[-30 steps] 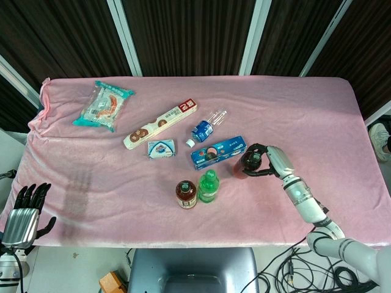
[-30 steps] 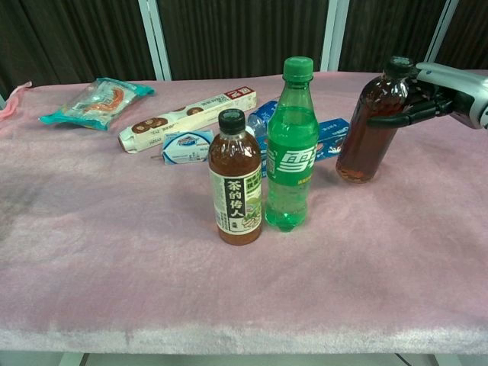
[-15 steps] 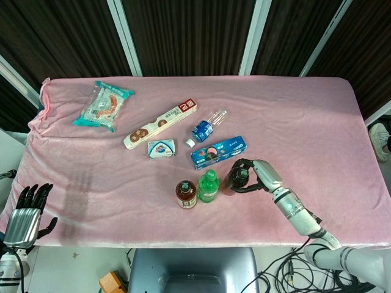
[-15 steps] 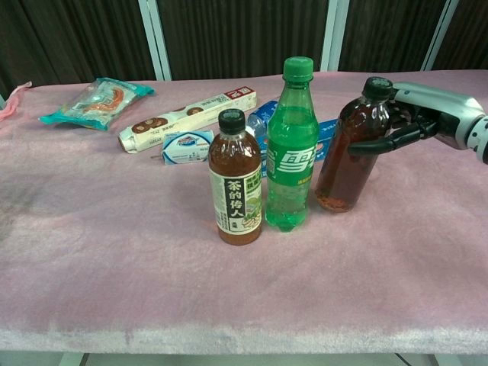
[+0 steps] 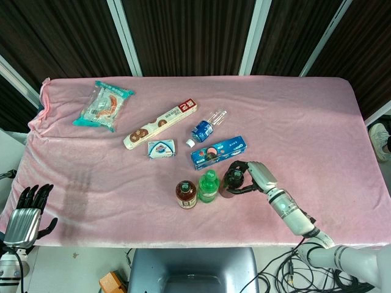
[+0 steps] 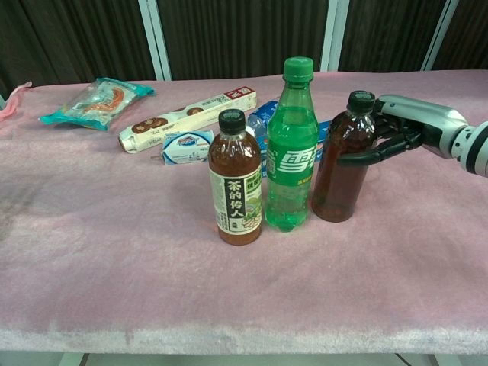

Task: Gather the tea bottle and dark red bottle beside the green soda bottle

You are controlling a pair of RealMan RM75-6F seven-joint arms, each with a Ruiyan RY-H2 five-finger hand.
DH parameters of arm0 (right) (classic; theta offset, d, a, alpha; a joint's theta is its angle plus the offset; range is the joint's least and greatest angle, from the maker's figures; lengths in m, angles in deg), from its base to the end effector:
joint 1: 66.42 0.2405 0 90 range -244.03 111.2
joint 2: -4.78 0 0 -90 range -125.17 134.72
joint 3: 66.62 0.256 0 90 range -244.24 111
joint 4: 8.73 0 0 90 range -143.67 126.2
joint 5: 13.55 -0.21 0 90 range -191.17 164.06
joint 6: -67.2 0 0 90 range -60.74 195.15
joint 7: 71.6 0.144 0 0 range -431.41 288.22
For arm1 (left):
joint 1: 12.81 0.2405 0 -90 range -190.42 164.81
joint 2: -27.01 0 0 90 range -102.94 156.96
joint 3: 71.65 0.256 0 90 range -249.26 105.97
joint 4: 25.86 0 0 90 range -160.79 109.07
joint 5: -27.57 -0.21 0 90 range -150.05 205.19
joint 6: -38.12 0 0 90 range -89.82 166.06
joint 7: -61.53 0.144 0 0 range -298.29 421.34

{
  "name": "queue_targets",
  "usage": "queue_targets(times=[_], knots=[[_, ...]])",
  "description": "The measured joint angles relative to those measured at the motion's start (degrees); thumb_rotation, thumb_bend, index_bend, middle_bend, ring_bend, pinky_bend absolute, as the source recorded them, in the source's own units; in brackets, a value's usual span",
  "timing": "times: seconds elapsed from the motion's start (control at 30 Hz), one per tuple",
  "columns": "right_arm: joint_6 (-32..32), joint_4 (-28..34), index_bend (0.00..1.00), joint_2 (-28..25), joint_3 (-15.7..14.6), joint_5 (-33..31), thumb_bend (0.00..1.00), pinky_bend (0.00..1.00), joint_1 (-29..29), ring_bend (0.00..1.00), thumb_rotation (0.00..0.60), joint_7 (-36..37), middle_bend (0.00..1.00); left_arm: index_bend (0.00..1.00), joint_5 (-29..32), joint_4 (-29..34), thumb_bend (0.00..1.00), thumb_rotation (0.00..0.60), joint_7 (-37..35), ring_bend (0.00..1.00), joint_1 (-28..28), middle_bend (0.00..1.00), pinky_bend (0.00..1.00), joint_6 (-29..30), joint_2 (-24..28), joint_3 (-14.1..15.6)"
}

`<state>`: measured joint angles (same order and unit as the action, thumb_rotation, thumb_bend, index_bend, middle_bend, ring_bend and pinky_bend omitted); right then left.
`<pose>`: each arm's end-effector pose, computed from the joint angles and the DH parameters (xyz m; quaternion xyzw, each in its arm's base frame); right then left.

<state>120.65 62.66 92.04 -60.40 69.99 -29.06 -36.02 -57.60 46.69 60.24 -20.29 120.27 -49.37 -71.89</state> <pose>-0.2104 -0.3421 -0.0039 0.6252 -0.5703 0.4639 0.2622 -0.3556 0.1910 0.1108 -0.6304 -0.3708 -0.3391 0.5917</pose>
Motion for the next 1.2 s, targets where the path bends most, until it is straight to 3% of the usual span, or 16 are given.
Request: queue_targets(times=[0.13,0.23,0.3,0.57,0.73,0.93,1.2], knots=[[-0.26,0.31,0.2,-0.75,-0.52,0.86,0.29,0.35,0.19,0.26,0.6,1.61,0.22,0.0,0.3,0.13,0.31,0.6,0.3,0.0,-0.01,0.08,0.0,-0.47,0.02,-0.12],[-0.45,0.73,0.04,-1.51,-0.8,1.13,0.29,0.29,0.27,0.18,0.6,2.56,0.12,0.0,0.49,0.44,0.31,0.6,0.62,0.0,-0.08,0.08,0.0,-0.89,0.11,-0.2],[-0.4,1.1,0.0,-2.02,-0.9,1.24,0.29,0.27,0.24,0.16,0.6,2.89,0.09,0.0,0.48,0.54,0.31,0.6,0.63,0.0,-0.07,0.08,0.0,-0.95,0.18,-0.23],[3.57,4.05,0.0,-5.22,-1.98,3.43,0.29,0.22,-1.41,0.07,0.6,3.04,0.0,0.0,-0.02,0.82,0.31,0.6,0.8,0.0,0.27,0.08,0.0,0.03,0.32,-0.29],[12.86,6.75,0.0,-9.31,-4.1,6.99,0.29,0.16,-5.85,0.0,0.6,-1.99,0.0,0.0,-0.78,1.22,0.31,0.6,1.3,0.0,1.03,0.08,0.0,2.2,0.56,-0.28],[25.33,10.64,0.0,-16.86,-8.33,8.97,0.29,0.01,-15.77,0.0,0.6,-16.5,0.0,0.0,-2.86,2.09,0.31,0.6,2.38,0.0,2.32,0.08,0.0,6.21,0.85,-0.06],[36.01,16.94,0.0,-21.79,-10.91,5.22,0.29,0.0,-29.12,0.0,0.6,-39.35,0.0,0.0,-5.62,4.17,0.31,0.6,5.47,0.0,3.43,0.08,0.0,8.81,1.23,0.75]])
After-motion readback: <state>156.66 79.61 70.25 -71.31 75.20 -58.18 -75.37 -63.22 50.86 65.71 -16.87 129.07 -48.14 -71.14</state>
